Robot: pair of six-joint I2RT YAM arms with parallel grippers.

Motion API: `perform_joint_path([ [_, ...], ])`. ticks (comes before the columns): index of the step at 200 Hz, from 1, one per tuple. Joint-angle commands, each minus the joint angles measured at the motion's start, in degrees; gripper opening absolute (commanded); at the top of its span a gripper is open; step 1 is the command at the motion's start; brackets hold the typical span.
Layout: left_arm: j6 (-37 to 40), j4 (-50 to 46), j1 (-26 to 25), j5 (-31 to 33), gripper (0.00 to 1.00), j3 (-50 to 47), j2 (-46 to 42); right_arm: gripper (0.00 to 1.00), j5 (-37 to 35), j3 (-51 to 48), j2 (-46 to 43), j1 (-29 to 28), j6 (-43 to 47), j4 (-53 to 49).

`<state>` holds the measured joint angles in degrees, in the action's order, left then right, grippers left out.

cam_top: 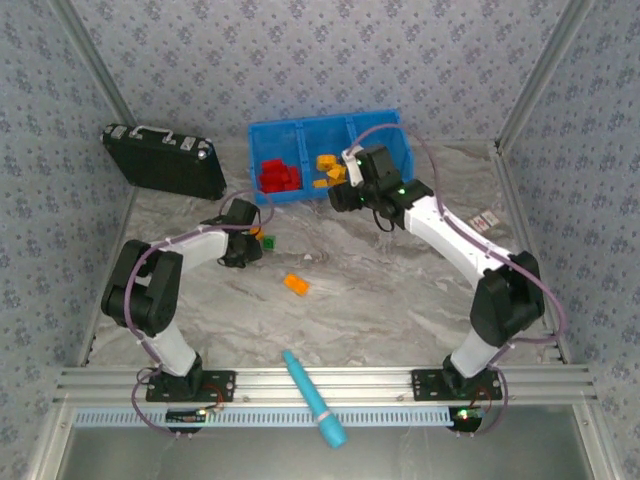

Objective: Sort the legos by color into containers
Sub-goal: Pick up the lego from the middle-left of the table, then place the lego in the container.

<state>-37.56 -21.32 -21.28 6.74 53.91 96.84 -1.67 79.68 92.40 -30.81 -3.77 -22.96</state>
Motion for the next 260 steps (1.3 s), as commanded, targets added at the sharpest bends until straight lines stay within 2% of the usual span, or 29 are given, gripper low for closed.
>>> perform_joint_path([
  [1,0.1,-3.7,-0.5,-1.0,0.31,1.7,-1.8,0.70,-3.5,-4.6,-5.7,2.4,-2.4,-4.4],
  [29,0.4,-7.9,-1.8,-0.2,0.22,4.9,-5.4,0.70,-3.6,-8.9,-12.2,6.2,-4.5,-5.3],
  [49,0.4,-10.4,-3.0,-0.4,0.21,8.7,-7.1,0.72,-3.8,-12.6,-15.9,7.4,-4.9,-5.5],
  [91,1.8,-11.6,-9.7,-0.6,0.21,26.9,-2.6,0.74,-4.0,-21.4,-24.6,10.4,-8.7,-6.1],
  [128,4.1,-9.4,-15.1,-2.8,0.21,51.2,13.7,0.74,-2.0,-28.6,-32.9,11.9,-14.1,-6.7],
  [182,2.8,-15.1,-19.7,-6.3,0.21,99.1,46.7,0.75,-0.2,-36.9,-45.9,11.9,-21.0,-12.9],
  [198,1.2,-14.9,-19.9,-6.1,0.22,109.4,54.4,0.75,-0.3,-38.5,-48.5,12.0,-22.3,-14.6],
  [217,0.3,-9.1,-19.9,-5.5,0.25,109.0,57.1,0.75,-0.1,-40.0,-50.5,12.2,-23.6,-14.7],
  [236,-1.0,0.0,-19.9,-3.5,0.35,102.9,57.3,0.76,1.4,-41.0,-50.8,12.2,-24.1,-12.9],
  [260,-2.3,1.5,-19.4,-1.5,0.44,104.4,60.0,0.75,2.4,-41.2,-50.1,12.1,-24.4,-11.8],
])
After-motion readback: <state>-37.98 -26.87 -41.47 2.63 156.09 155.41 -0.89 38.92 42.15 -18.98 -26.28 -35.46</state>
